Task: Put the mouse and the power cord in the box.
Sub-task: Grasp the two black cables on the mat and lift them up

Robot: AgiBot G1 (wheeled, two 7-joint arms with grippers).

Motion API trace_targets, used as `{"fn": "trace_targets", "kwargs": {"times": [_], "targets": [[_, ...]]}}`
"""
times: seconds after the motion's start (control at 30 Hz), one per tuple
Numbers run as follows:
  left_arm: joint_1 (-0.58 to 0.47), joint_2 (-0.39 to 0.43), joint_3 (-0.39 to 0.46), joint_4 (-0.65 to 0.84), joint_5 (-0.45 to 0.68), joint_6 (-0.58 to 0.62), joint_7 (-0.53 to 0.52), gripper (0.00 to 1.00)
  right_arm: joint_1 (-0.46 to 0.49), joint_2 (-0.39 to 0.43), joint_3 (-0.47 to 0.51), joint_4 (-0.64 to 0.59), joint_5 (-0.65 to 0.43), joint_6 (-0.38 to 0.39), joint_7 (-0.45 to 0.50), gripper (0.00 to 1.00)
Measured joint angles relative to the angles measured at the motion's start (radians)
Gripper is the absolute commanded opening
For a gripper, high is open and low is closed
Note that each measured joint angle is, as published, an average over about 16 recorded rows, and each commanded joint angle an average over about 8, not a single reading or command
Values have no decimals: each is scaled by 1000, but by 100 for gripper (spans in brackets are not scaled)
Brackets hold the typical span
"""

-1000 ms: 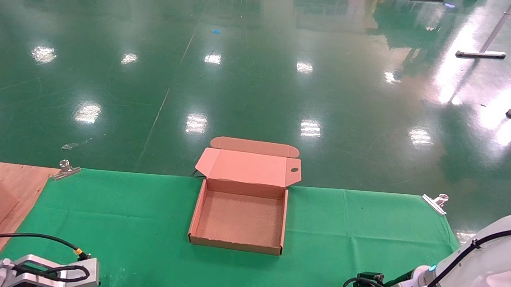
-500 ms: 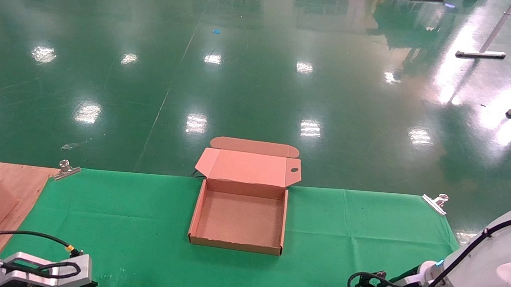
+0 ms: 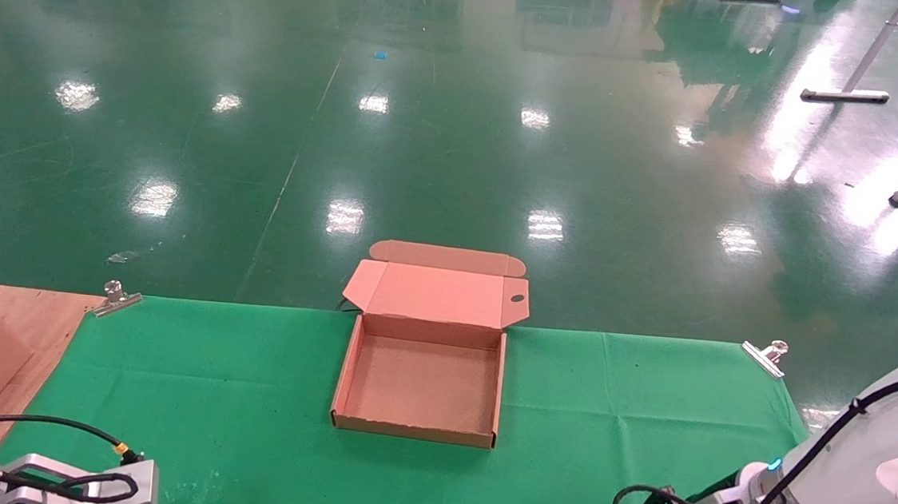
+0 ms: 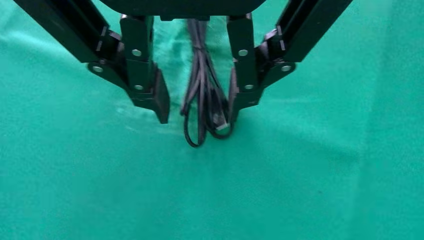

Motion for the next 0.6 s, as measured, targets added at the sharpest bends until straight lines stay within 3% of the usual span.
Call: {"fn": "trace_targets", "kwargs": {"times": [0.6], "targets": [[-61,4,10,-1,16,33,39,0,28,7,9,-21,13,-25,-21,0]]}}
